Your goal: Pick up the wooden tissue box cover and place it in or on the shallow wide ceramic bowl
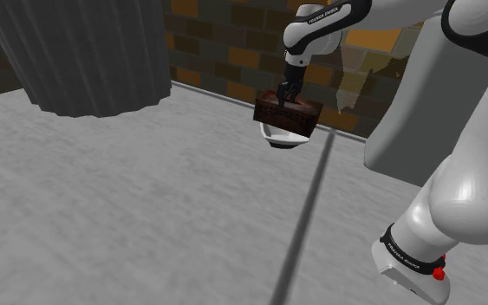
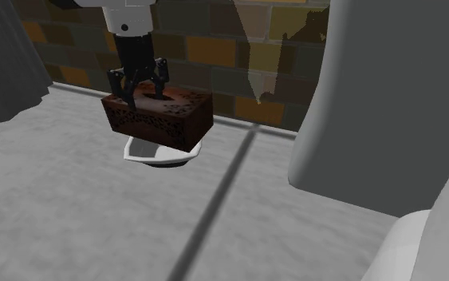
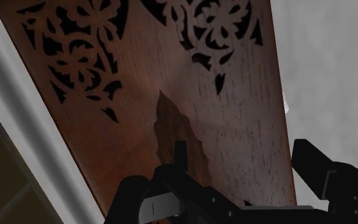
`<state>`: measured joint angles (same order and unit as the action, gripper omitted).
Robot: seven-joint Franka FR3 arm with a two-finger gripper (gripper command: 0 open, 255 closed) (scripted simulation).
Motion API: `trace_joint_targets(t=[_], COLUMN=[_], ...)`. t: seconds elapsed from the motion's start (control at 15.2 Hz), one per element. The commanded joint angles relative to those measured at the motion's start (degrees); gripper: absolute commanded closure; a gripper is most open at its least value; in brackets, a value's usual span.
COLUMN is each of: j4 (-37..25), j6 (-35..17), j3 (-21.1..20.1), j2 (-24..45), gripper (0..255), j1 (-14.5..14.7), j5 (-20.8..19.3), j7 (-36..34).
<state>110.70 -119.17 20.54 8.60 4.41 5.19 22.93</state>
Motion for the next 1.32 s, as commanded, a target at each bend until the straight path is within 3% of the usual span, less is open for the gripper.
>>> trace_joint_targets(t=[0.0, 0.26, 0.79, 0.86, 1.25], j4=[1.0, 2.7, 2.7, 2.7, 1.8], j6=[-1.4, -4.5, -4.5, -4.5, -2.7], j3=[0.0, -0.2, -0.2, -0.2, -0.1], j2=[0.4, 1.9, 1.9, 1.9, 1.0], gripper=[255, 255, 255, 0, 0], j1=[-0.1, -0.2, -0.2, -0.2, -0.1], j5=[0.2, 1.0, 1.0, 1.0, 0.5], j7=[0.3, 0.8, 0.8, 0.8, 0.5])
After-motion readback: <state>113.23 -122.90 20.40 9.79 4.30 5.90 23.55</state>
